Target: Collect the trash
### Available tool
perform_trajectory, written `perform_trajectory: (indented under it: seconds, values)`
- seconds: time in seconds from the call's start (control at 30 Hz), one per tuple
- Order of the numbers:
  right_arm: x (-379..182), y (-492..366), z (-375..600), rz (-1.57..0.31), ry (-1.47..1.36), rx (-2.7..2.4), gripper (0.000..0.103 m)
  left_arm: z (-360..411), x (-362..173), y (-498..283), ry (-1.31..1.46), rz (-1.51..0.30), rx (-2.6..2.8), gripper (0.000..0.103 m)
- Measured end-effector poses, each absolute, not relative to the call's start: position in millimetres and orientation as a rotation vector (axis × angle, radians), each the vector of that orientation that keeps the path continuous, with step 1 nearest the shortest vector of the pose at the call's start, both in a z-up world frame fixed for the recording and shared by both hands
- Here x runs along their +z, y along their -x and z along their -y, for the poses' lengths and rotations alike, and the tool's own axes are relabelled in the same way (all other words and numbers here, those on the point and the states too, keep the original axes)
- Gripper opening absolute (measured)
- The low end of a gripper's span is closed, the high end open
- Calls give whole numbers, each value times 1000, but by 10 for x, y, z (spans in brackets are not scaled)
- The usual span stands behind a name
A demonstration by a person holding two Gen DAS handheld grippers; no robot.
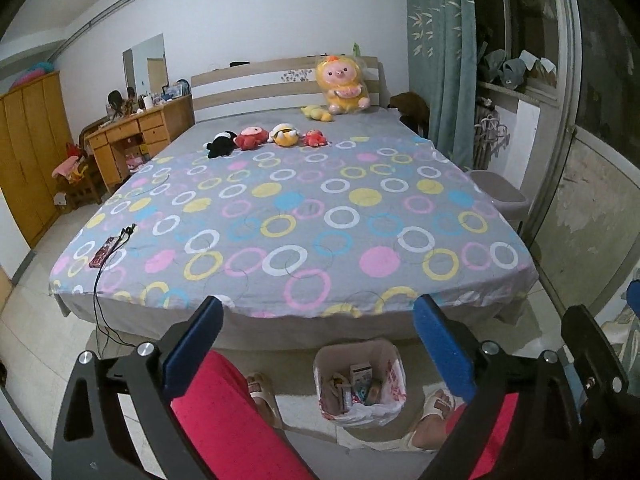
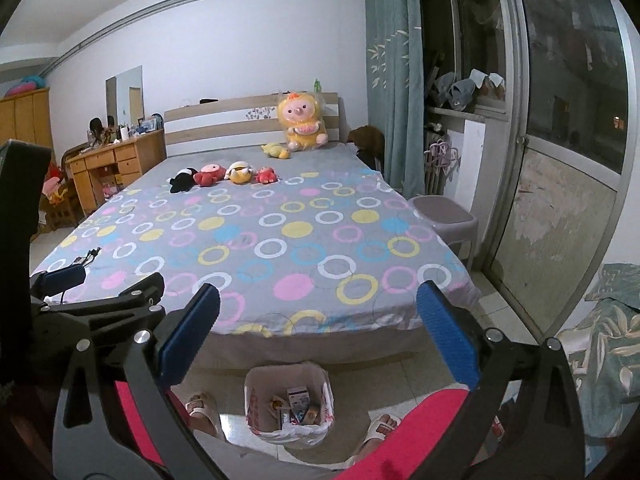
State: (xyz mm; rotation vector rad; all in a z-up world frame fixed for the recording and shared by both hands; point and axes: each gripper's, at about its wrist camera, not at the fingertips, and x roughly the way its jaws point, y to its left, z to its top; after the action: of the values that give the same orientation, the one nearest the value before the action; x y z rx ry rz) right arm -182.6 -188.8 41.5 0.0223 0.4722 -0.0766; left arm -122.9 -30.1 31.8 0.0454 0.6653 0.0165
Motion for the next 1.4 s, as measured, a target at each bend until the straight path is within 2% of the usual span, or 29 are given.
perform_trajectory:
  seconds: [1.4]
  values:
    - [547,2021,1811,-425,3,-113,96,312,419,1360,-33,-637,5,95]
